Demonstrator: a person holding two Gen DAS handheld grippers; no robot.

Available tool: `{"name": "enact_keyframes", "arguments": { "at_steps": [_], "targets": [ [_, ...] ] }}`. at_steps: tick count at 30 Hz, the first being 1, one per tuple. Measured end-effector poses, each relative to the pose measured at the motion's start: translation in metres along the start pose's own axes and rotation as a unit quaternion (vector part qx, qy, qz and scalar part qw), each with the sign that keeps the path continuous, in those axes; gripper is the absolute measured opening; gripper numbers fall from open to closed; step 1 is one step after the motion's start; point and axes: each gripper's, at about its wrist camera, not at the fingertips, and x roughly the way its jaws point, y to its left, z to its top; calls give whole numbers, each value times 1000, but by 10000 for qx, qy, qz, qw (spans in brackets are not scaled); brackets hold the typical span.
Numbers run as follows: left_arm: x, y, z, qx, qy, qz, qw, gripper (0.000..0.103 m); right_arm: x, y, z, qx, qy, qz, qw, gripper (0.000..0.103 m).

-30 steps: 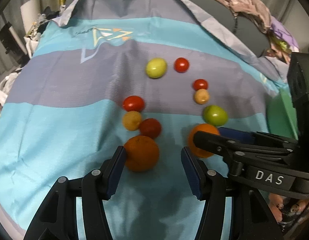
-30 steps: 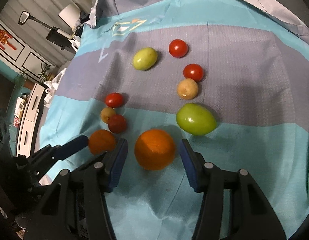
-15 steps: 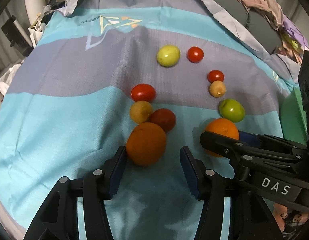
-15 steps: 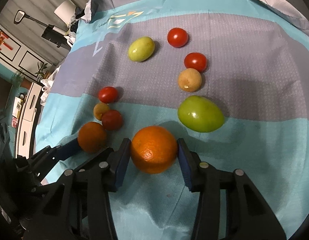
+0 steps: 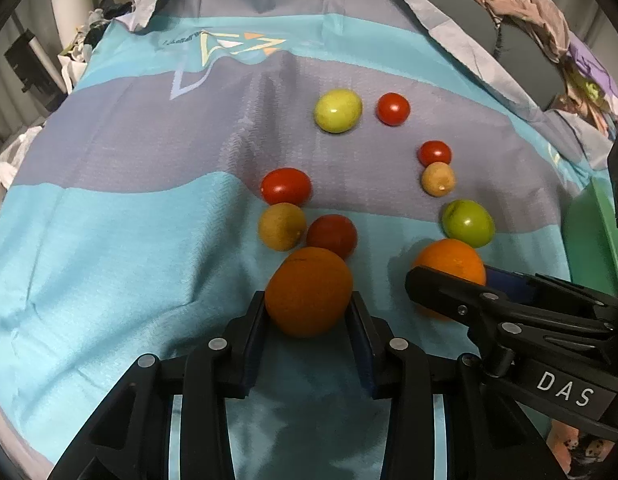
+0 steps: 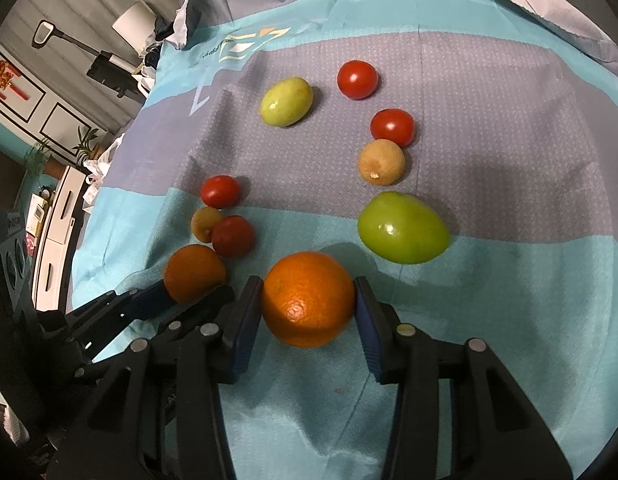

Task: Organize fruits
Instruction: 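Grasp the large orange with the left tool while the right tool grasps the other orange, then carry both held oranges up and over to the green bowl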

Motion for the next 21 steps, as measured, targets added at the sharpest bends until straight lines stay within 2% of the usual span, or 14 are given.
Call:
{"name": "enact_keyframes", "arguments": {
  "at_steps": [21],
  "targets": [
    [-35,-13,6,106,-514,-233,9983,41,-44,-2,-1,51,-551,69,9984,45]
  ]
}}
